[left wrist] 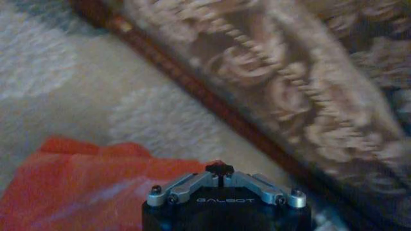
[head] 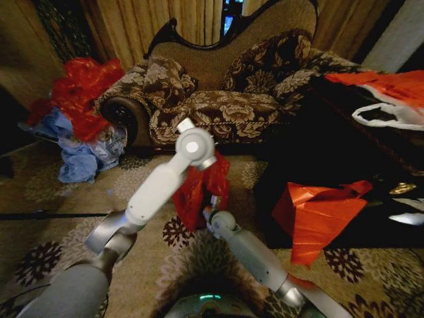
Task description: Place a garbage bag over the trash bin.
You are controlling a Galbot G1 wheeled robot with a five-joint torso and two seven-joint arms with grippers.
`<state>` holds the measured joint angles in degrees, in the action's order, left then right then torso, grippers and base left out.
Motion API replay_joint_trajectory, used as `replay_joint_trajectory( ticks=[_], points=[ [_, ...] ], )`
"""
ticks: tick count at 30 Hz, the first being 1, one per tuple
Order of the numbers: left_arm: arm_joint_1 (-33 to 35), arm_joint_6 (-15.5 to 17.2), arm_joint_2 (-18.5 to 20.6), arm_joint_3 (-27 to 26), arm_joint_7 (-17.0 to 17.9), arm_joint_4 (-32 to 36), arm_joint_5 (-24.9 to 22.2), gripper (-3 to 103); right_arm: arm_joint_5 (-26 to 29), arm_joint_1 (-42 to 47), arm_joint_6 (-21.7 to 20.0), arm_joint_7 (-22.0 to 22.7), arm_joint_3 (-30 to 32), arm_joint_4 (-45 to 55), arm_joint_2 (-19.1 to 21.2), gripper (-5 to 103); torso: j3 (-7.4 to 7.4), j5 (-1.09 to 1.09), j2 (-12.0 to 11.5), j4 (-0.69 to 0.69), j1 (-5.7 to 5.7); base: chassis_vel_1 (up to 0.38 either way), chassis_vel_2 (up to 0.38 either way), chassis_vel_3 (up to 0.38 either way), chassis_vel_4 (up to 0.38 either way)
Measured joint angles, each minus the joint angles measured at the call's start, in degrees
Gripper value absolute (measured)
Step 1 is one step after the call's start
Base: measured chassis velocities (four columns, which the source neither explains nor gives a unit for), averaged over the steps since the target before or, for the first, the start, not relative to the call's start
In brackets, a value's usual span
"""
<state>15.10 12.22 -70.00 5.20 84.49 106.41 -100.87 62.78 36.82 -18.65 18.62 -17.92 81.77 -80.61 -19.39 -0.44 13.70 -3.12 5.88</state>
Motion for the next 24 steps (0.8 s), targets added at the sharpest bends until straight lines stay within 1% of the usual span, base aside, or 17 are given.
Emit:
replay_joint_trajectory(
  ticks=[3,4,7,13,17,20,21,24],
  points=[
    [5.5,0.1,1.2,-2.2,-1.2,0.0,-0.7,0,1.9,-0.7,-0.4,4.0,0.1,-0.2,-1.4,0,0.00,0.01,0.0,0.00,0.00,0.000,0.000,0.000,0.000],
    [5.5,0.1,1.2,-2.2,-1.2,0.0,-0.7,0,1.9,-0.7,-0.4,4.0,0.1,-0.2,-1.4,0,0.00,0.01,0.0,0.00,0.00,0.000,0.000,0.000,0.000],
    [9.4,0.0,1.7,-4.0,-1.8,-0.1,-1.0,0,3.3,-1.5,-0.8,6.8,0.5,0.5,-2.4,0,0.00,0.03,0.0,0.00,0.00,0.000,0.000,0.000,0.000],
    [11.9,-0.1,2.1,-5.1,-2.0,-0.3,-0.9,0,4.3,-2.9,-0.8,8.4,0.8,0.9,-2.7,0,0.00,0.02,0.0,0.00,0.00,0.000,0.000,0.000,0.000],
    [13.0,-0.3,2.8,-5.5,-1.9,1.0,-0.4,0,4.7,-2.8,-0.7,9.2,0.9,2.6,-2.1,0,0.00,0.02,0.0,0.00,0.00,0.000,0.000,0.000,0.000],
    [12.8,-0.5,4.3,-5.3,-2.3,4.4,0.8,0,4.1,-1.7,-0.3,9.5,1.0,3.9,-1.7,0,0.00,0.03,0.0,0.00,0.00,0.000,0.000,0.000,0.000],
    [12.8,-0.5,4.3,-5.3,-2.3,4.4,0.8,0,4.1,-1.7,-0.3,9.5,1.0,3.9,-1.7,0,0.00,0.03,0.0,0.00,0.00,0.000,0.000,0.000,0.000],
    [12.0,-0.9,6.7,-4.9,-1.7,9.3,-0.6,0,1.4,-0.8,0.9,9.1,1.2,3.9,-1.3,0,0.00,0.03,0.0,-0.01,0.00,0.000,0.000,0.000,0.000]
  ],
)
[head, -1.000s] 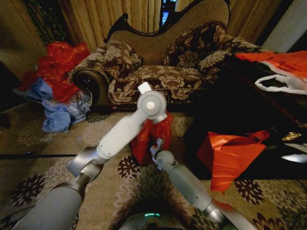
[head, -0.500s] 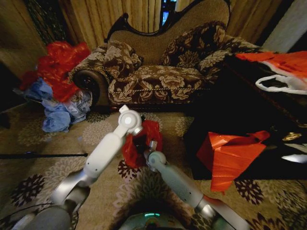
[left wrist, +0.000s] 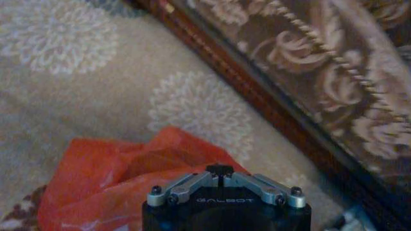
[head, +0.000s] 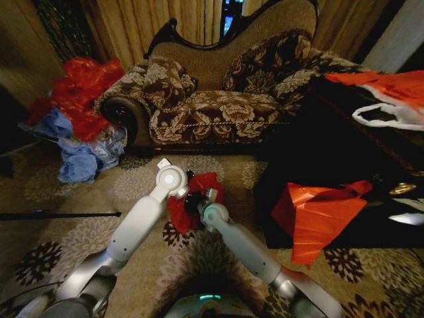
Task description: Place a garbage bag over the trash bin.
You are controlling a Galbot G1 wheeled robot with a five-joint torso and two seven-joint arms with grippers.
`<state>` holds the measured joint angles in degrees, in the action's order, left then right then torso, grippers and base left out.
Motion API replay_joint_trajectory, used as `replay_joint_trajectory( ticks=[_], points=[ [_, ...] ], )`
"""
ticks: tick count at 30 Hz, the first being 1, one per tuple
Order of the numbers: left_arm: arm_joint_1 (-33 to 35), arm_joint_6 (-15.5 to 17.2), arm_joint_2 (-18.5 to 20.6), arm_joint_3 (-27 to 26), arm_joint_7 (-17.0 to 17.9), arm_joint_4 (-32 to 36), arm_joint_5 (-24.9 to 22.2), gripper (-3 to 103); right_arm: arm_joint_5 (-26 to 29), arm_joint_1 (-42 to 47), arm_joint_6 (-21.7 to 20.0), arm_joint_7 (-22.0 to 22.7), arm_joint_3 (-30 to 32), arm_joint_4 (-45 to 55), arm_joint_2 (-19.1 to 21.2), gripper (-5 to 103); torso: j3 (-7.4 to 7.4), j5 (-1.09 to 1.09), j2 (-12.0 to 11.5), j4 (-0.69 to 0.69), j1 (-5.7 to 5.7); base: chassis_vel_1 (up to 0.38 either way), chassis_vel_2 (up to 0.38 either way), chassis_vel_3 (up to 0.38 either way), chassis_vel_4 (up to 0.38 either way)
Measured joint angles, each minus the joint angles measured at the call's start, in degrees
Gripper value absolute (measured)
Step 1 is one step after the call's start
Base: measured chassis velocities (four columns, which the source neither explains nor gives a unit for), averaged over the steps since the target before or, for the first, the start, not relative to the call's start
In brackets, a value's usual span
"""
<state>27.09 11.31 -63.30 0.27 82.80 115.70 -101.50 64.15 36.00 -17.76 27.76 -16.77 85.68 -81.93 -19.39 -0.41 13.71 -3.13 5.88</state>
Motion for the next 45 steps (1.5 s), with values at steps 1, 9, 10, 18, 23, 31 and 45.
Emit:
replay_joint_trajectory(
  ticks=[1,9,10,18,23,31,45],
  points=[
    [0.0,0.0,0.0,0.0,0.0,0.0,0.0,0,0.0,0.0,0.0,0.0,0.0,0.0,0.0,0,0.00,0.00,0.0,0.00,0.00,0.000,0.000,0.000,0.000],
    [0.2,1.3,6.0,0.0,-3.4,8.5,-0.6,0,-5.7,-0.4,2.8,-1.8,1.0,-1.3,-1.4,0,0.00,-0.01,0.0,0.01,0.00,0.000,0.000,0.000,0.000],
    [0.2,1.4,6.7,0.0,-4.1,9.6,-0.6,0,-7.0,-0.4,3.5,-2.3,1.0,-1.3,-1.4,0,0.00,-0.01,0.0,0.01,0.00,0.000,0.000,0.000,0.000],
    [0.2,2.1,8.9,-0.2,-7.8,13.6,-1.0,0,-12.9,-0.7,6.0,-4.7,1.3,0.1,-0.3,0,0.00,-0.01,0.0,0.01,0.00,0.000,0.000,0.000,0.000],
    [-0.9,1.9,8.3,-0.1,-8.7,14.0,-2.1,0,-13.4,-0.8,6.9,-4.9,2.1,1.6,-0.2,0,0.00,0.00,0.0,0.01,0.01,0.000,0.000,0.000,0.000],
    [-2.2,-1.0,5.6,0.0,-7.4,14.2,-12.9,0,-15.7,-1.2,6.1,-6.8,2.6,3.3,0.3,15,0.00,0.01,0.0,0.01,0.01,0.000,0.000,0.000,0.000],
    [-4.3,-4.1,-2.6,3.2,-3.6,11.2,-20.6,0,-9.9,1.0,2.5,-3.5,2.0,9.3,6.9,70,0.00,0.01,0.0,0.00,0.01,0.000,0.000,0.000,0.000]
  ],
)
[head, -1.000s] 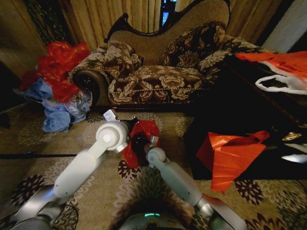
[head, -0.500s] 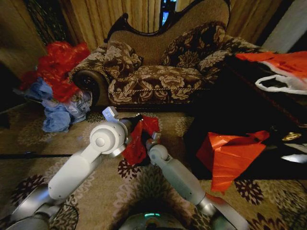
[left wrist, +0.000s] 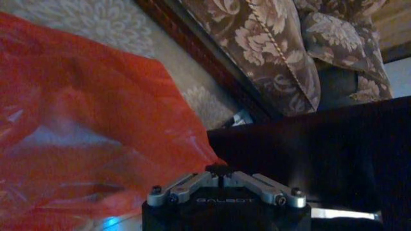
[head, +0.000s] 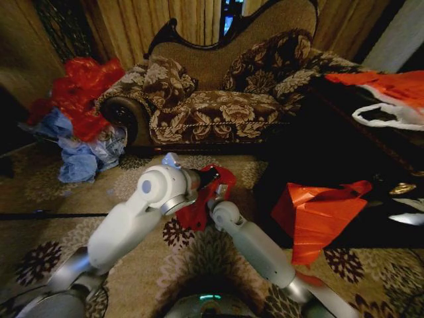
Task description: Place a garbage bag over the trash bin.
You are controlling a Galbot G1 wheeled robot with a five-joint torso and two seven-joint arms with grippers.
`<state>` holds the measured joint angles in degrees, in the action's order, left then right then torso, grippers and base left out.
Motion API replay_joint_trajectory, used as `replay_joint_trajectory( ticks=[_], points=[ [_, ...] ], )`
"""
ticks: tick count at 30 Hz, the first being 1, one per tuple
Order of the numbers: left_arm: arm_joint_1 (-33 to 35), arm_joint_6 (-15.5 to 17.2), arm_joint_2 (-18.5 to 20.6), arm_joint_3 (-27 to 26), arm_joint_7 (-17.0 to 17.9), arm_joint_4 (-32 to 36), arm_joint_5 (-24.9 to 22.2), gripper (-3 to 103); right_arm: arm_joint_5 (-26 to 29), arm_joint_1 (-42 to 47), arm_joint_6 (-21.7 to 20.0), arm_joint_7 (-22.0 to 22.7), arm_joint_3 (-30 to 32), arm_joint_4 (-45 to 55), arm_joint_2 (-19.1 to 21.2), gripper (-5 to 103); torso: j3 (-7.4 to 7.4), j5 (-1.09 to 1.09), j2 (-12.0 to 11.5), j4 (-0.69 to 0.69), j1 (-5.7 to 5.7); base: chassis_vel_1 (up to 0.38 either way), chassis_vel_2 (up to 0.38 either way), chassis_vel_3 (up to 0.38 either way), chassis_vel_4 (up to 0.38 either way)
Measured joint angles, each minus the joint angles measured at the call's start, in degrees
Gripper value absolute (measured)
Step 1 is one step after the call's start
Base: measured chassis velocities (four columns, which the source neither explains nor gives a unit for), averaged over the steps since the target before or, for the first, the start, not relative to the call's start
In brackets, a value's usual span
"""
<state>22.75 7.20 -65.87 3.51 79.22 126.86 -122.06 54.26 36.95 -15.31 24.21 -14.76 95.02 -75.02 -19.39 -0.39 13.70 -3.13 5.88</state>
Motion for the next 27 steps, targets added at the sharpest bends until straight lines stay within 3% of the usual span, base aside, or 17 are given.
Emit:
replay_joint_trajectory(
  ticks=[5,7,9,18,27],
  points=[
    [0.3,-0.5,-1.4,0.1,0.6,-1.1,1.5,0,0.6,1.3,-0.1,-0.5,-1.1,1.6,1.9,91,0.00,0.00,0.0,0.01,0.00,0.000,0.000,0.000,0.000],
    [0.7,-0.5,-1.7,0.0,0.7,-1.4,1.8,0,0.7,1.4,-0.4,-0.4,-1.4,1.8,2.1,91,0.00,0.00,0.0,0.01,0.00,0.000,0.000,0.000,0.000],
    [2.0,-0.5,-2.2,-0.1,0.6,-2.4,2.0,0,0.8,1.4,-0.9,-0.1,-2.2,1.7,2.7,99,0.00,-0.01,0.0,0.00,0.00,0.000,0.000,0.000,0.000],
    [6.4,-0.6,-4.6,-0.4,0.5,-7.7,0.6,0,2.1,1.8,-2.4,3.4,-1.4,-0.8,2.6,100,0.00,-0.01,0.0,0.02,0.00,0.000,0.000,0.000,0.000],
    [8.2,-1.4,-5.9,0.7,0.4,-6.5,1.0,0,2.0,4.0,-1.8,3.9,-0.7,2.0,4.9,100,0.00,-0.01,0.0,0.01,-0.01,0.000,0.000,0.000,0.000]
  ],
)
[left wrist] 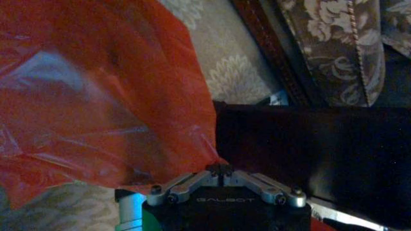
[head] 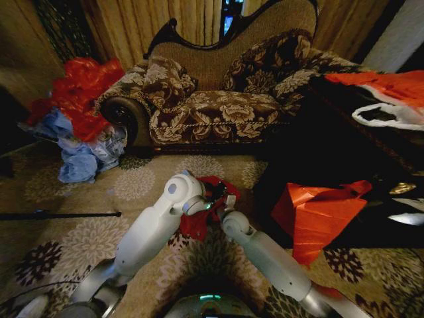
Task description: Place a garbage bag over the trash bin.
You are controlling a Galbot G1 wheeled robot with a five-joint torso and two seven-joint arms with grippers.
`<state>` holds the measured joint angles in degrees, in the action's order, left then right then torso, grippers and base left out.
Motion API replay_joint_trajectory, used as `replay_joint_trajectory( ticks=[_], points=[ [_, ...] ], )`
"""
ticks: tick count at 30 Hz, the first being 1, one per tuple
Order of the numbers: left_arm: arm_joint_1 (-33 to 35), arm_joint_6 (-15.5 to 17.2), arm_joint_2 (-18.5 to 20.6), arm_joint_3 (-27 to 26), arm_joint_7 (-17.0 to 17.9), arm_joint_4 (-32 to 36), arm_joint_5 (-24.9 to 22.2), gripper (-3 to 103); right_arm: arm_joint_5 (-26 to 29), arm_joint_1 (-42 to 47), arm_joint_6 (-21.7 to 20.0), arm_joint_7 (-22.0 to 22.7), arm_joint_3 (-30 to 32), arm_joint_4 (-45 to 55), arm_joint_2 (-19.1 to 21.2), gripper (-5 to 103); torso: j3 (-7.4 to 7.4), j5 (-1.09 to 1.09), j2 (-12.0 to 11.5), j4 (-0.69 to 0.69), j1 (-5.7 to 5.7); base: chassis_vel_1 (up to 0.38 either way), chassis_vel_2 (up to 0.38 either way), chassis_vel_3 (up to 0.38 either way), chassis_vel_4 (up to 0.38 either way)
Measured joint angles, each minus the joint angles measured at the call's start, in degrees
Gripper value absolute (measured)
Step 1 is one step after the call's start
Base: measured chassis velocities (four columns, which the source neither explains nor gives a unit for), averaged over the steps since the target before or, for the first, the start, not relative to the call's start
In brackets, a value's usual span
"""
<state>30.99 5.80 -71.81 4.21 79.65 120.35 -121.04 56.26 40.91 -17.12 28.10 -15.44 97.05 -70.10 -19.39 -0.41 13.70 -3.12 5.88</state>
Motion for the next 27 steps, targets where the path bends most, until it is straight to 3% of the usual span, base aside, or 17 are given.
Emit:
replay_joint_trajectory(
  ticks=[10,27],
  points=[
    [-3.8,0.6,2.9,-1.4,-2.9,3.4,1.2,0,-0.3,1.1,0.4,-0.1,-0.2,1.1,-0.5,100,0.00,0.00,0.0,0.01,0.00,0.000,0.000,0.000,0.000],
    [-5.6,1.6,6.8,-5.4,-5.7,5.7,1.8,0,-1.0,8.2,1.1,-0.3,3.9,8.2,3.3,100,0.00,0.00,0.0,0.00,0.00,0.000,0.000,0.000,0.000]
  ],
)
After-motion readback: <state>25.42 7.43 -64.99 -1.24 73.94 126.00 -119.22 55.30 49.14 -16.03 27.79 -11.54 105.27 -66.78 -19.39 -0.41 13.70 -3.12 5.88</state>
